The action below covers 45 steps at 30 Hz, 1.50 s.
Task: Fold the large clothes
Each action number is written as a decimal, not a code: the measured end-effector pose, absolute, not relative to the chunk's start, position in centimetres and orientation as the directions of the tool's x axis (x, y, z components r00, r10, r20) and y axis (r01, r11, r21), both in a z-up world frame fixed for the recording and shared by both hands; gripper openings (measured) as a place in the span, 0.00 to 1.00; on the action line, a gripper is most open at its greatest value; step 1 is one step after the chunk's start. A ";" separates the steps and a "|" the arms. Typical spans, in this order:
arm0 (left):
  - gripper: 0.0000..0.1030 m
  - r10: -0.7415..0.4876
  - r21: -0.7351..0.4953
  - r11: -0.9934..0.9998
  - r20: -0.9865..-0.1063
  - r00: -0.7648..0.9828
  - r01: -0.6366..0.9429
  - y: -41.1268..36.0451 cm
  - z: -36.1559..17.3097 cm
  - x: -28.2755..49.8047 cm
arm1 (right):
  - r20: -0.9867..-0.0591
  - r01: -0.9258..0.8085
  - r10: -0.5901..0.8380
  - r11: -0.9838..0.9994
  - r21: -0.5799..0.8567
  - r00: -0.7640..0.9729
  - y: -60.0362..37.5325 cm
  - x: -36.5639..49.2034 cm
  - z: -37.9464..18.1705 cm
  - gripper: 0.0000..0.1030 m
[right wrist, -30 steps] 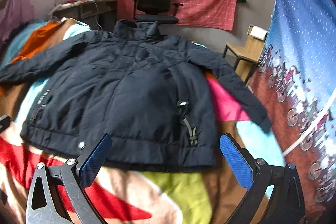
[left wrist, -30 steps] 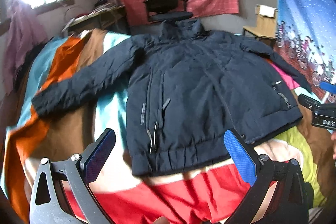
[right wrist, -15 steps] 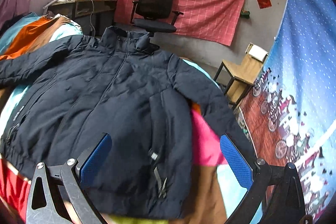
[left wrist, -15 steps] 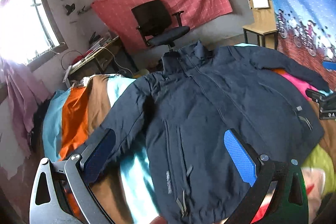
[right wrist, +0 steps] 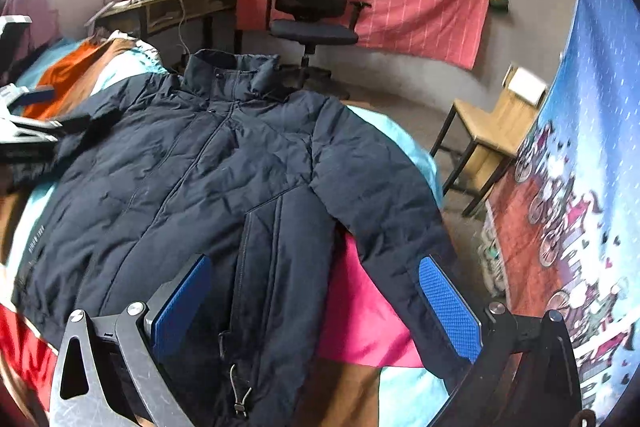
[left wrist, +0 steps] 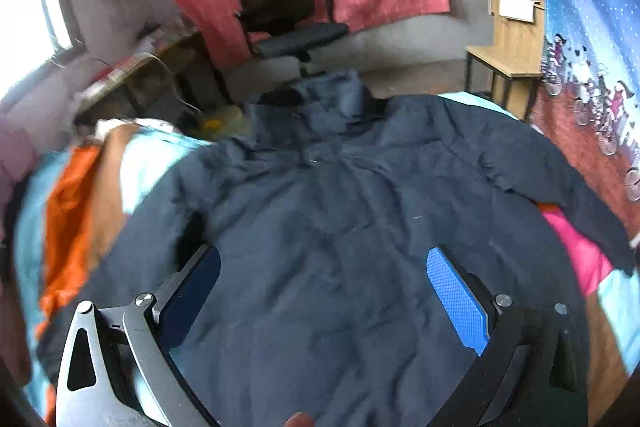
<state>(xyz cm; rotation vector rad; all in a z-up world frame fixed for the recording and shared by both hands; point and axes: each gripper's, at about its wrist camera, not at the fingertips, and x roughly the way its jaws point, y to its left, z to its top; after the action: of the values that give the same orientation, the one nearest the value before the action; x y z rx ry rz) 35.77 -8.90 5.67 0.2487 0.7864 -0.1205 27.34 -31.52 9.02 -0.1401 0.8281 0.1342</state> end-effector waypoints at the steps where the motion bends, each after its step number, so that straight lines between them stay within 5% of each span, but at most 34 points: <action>1: 0.98 -0.033 0.153 0.967 -0.717 0.696 0.203 -9.3 5.1 36.8 | -0.752 -0.151 0.079 0.988 -0.028 0.654 -32.3 28.0 8.8 1.00; 8: 0.98 -0.068 0.088 0.974 -0.769 0.635 0.211 -14.0 0.8 42.6 | -0.788 0.138 0.184 0.937 0.322 0.588 -40.5 30.2 3.3 1.00; 14: 0.98 -0.126 0.012 0.974 -0.804 0.582 0.227 -17.9 -2.3 47.5 | -0.677 0.253 0.342 0.743 0.619 0.652 -44.9 28.2 -1.7 1.00; 30: 0.98 -0.090 -0.006 0.984 -0.879 0.469 0.177 -23.0 -10.5 54.6 | -0.653 0.600 0.325 0.258 0.757 0.684 -52.5 27.1 -9.8 1.00; 32: 0.99 -0.080 0.003 0.984 -0.882 0.464 0.176 -23.0 -11.2 54.6 | -0.663 0.621 0.283 0.233 0.749 0.694 -53.2 26.8 -9.7 0.92; 34: 0.99 -0.074 0.018 0.982 -0.882 0.465 0.190 -22.9 -11.9 54.6 | -0.688 0.650 0.243 0.225 0.726 0.684 -54.2 26.5 -9.7 0.57; 37: 0.99 -0.075 0.018 0.980 -0.887 0.456 0.196 -22.9 -12.4 54.6 | -0.723 0.679 0.215 0.251 0.690 0.656 -55.0 26.5 -9.4 0.31; 41: 0.99 -0.155 -0.065 0.975 -0.887 0.435 0.215 -21.0 -11.1 54.8 | -0.743 0.653 0.126 0.397 0.645 0.657 -54.8 27.5 -6.1 0.16; 45: 0.99 -0.216 -0.138 0.970 -0.869 0.445 0.203 -16.5 -8.1 53.6 | -0.674 0.551 -0.050 0.622 0.557 0.737 -54.0 29.7 0.3 0.11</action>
<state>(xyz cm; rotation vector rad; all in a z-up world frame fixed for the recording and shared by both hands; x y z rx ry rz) 53.64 -16.50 -8.09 -0.0140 1.0785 -0.2596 29.72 -53.97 0.33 0.8372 0.6666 -0.3757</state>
